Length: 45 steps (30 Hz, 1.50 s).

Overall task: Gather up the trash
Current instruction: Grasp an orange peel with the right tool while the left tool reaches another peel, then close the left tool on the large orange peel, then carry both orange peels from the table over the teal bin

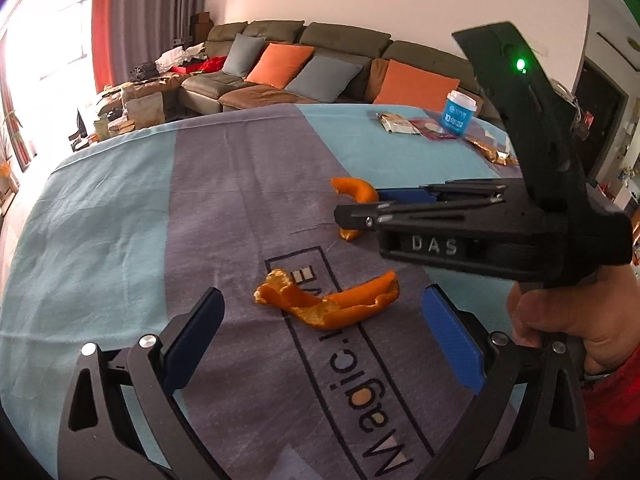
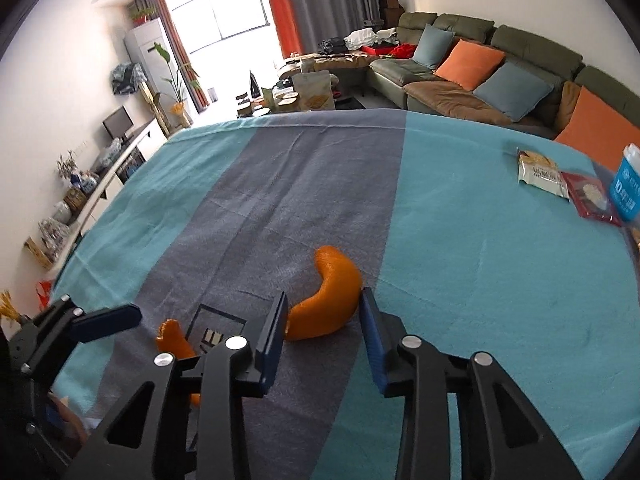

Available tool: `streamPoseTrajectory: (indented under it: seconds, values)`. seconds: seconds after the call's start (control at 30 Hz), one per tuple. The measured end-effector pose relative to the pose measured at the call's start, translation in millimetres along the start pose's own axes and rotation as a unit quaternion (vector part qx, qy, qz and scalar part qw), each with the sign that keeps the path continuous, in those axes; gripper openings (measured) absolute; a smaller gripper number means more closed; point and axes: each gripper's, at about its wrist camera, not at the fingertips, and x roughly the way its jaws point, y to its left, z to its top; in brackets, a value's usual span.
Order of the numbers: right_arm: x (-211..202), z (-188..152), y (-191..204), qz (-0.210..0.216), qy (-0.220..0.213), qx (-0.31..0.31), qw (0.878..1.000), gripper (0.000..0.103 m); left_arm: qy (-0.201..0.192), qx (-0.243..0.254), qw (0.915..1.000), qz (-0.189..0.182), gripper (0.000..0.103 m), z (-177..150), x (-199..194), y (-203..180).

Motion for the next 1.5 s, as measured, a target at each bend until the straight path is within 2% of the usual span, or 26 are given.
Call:
streamPoseTrajectory:
  seconds: [0.07,0.27,0.3,0.33,0.47,0.63,0.7,0.73,0.77,1.23,1.5]
  values:
    - [-3.6,1.4,-1.9,0.001,-0.007,0.003,1.000,0.026,0.004,0.004,1.0000,-0.001,0.097,0.1,3.4,-2.5]
    - [-10.3,0.3,-12.1,0.004,-0.017,0.019,1.000,0.024,0.027,-0.007,0.9996,0.001,0.095,3.8,17.8,-1.1]
    - [-11.2,-0.1,-13.1,0.007,-0.019,0.022,1.000,0.024,0.033,-0.008,0.9994,0.001,0.090,4.4,21.3,-0.5]
    - [-11.8,-0.3,-13.5,0.008,-0.020,0.023,1.000,0.024,0.037,-0.009,0.9993,0.002,0.081,4.2,23.2,0.4]
    - [-16.4,0.5,-15.9,0.013,-0.027,0.026,0.999,0.024,0.040,-0.011,0.9991,0.004,0.079,6.1,27.2,0.9]
    - [-21.5,1.2,-17.3,0.015,-0.035,0.028,0.999,0.024,0.019,-0.012,0.9997,0.000,0.066,4.5,23.7,1.6]
    - [-22.9,-0.8,-18.2,0.014,-0.036,0.030,0.999,0.024,0.018,-0.014,0.9997,-0.005,0.058,3.5,23.1,1.2]
    - [-24.5,-1.1,-18.3,0.014,-0.037,0.030,0.999,0.024,0.023,-0.012,0.9996,-0.011,0.035,3.2,25.8,1.7]
    - [-25.7,-1.7,-18.5,0.014,-0.038,0.031,0.999,0.024,0.031,-0.012,0.9992,-0.020,0.032,2.2,28.3,1.1]
    - [-28.8,-0.8,-12.8,0.012,-0.052,0.032,0.998,0.024,0.028,-0.028,0.9984,-0.040,0.027,-0.4,23.3,6.0]
    - [-39.5,3.8,4.2,0.015,-0.068,0.017,0.997,0.024,-0.013,-0.025,0.9993,-0.023,0.027,0.5,-13.0,12.4]
